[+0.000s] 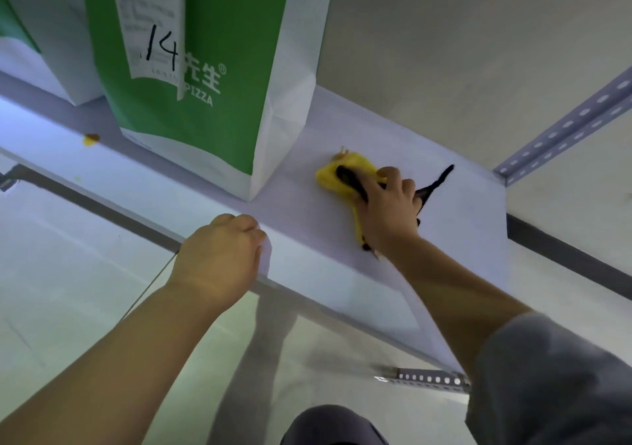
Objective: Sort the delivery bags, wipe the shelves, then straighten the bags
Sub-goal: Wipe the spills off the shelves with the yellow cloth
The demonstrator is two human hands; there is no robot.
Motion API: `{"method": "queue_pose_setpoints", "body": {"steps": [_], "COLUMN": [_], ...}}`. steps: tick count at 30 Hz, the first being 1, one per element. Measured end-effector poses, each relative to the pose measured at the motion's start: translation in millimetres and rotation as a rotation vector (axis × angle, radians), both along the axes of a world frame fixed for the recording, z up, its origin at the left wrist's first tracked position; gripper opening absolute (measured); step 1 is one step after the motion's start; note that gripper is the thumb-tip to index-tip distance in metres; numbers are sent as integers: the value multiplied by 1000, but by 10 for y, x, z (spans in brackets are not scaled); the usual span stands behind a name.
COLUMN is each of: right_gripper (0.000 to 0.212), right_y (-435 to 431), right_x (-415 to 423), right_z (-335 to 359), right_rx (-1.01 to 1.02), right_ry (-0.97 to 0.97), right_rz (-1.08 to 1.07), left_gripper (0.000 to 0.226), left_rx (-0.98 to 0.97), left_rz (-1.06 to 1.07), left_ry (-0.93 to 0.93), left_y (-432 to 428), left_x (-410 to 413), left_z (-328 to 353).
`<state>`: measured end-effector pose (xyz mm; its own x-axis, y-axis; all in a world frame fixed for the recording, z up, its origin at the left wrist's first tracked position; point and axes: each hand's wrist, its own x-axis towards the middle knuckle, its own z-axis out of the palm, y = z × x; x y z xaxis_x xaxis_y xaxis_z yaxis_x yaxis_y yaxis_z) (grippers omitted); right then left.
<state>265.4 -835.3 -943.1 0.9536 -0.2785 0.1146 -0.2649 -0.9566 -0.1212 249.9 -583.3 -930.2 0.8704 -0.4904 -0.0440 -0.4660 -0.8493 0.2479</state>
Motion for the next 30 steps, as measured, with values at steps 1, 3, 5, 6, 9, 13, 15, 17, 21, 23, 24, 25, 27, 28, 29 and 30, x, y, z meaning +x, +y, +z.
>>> {"method": "queue_pose_setpoints", "body": {"steps": [1,3,5,6,9,13,15,17,21,23,24,25,27,28,29,30], "right_gripper": [40,40,40,41,42,41,41,42,42,42,42,42,41,41,41,42], "right_y": [-83,-226,-273,-254,-108,49,52,-23,-288,-247,-175,-89,65,114,139,141], "right_x": [131,398,616,698,833,653,357,57,213,463,535,550,399,239,52,-131], "right_z": [11,42,55,47,20,-3,-36,-42,-6,24,26,25,22,11,1,7], "right_rx": [39,153,180,145,67,43,47,64,8,62,74,60,31,41,66,89], "right_ry": [-20,-48,-3,39,94,74,19,-33,-7,48,64,76,64,31,5,2], "right_rz": [-108,-350,-479,-463,-263,-1,181,349,175,-116,-205,-229,-86,55,201,308], "left_gripper": [32,30,23,19,11,10,9,19,24,22,23,23,23,23,22,22], "left_rx": [-7,-21,-60,-76,-102,-109,-113,-131,-145,-157,-150,-141,-132,-132,-133,-130], "left_rz": [-3,-5,-10,-13,-17,-49,-31,-2,-16,-12,-13,-13,-10,-13,-20,-30], "left_ry": [-9,-44,-81,-89,-103,-119,-90,-62,-82,-85,-83,-78,-54,-44,-39,-33], "left_y": [4,16,30,34,40,52,64,67,88,90,89,84,73,70,71,78], "left_x": [-5,-18,-25,-24,-22,-41,-40,-33,-40,-53,-55,-51,-43,-39,-36,-34], "left_z": [-10,-24,-26,-24,-31,-8,-23,-59,-92,-103,-106,-109,-101,-90,-81,-71]}}
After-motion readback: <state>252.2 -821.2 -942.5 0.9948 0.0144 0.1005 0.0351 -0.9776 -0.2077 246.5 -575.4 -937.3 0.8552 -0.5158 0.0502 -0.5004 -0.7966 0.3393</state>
